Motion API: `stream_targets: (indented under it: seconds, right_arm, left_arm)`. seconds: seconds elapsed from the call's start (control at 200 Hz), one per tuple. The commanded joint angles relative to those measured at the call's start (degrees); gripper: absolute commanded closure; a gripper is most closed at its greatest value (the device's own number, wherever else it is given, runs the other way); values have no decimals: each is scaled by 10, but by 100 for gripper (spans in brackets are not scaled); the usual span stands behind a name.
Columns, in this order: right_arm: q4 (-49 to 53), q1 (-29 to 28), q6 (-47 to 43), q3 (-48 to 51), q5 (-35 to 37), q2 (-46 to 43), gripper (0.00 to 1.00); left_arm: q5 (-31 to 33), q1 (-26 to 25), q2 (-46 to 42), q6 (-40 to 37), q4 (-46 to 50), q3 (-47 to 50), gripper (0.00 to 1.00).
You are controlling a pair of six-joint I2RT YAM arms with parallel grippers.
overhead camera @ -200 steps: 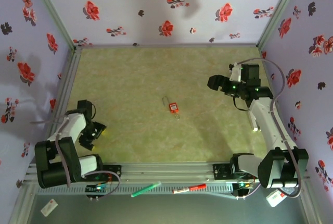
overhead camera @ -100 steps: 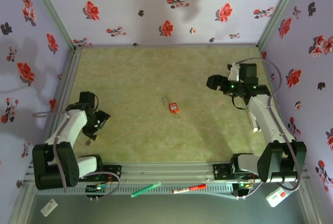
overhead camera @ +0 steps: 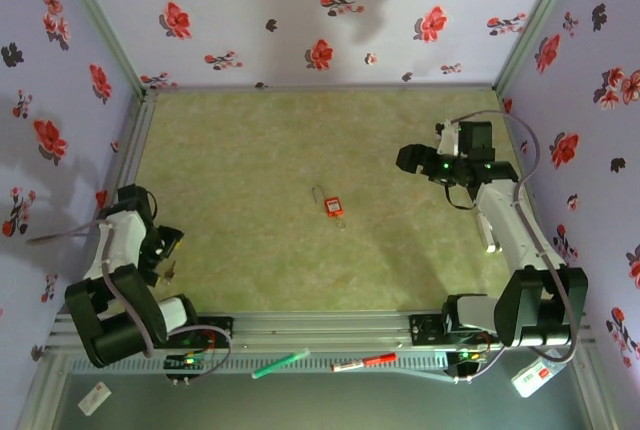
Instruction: Unlock with the key
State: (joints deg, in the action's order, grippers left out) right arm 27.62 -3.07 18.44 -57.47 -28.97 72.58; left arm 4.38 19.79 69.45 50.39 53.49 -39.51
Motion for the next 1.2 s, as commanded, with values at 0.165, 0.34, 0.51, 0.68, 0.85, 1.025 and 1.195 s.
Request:
stream_targets:
  seconds: [0.165, 0.34, 0.51, 0.68, 0.85, 1.025, 1.195]
  right_arm:
    - [-21, -4, -15, -3, -14, 33, 14]
    - [-28, -4, -13, -6, -16, 41, 15]
    - [-29, -4, -11, -10, -17, 44, 16]
    - [-28, -4, -9, -13, -16, 44, 16]
    - [-27, -4, -7, -9, -13, 41, 16]
    - [-29, -5, -3, -5, -17, 40, 16]
    - [-28, -6, -4, -4, -17, 40, 17]
  left_arm:
    - [-3, 29, 56, -35, -58, 7, 23]
    - [-28, 29, 77, -47, -76, 20, 30]
    - [-79, -5, 85, -34, -118, 56, 34]
    - [-99, -41, 73, -13, -132, 58, 38]
    - [-111, -55, 55, -9, -116, 50, 39]
    - [-125, -60, 25, -1, -100, 64, 40]
    - [-130, -65, -1, -3, -76, 73, 40]
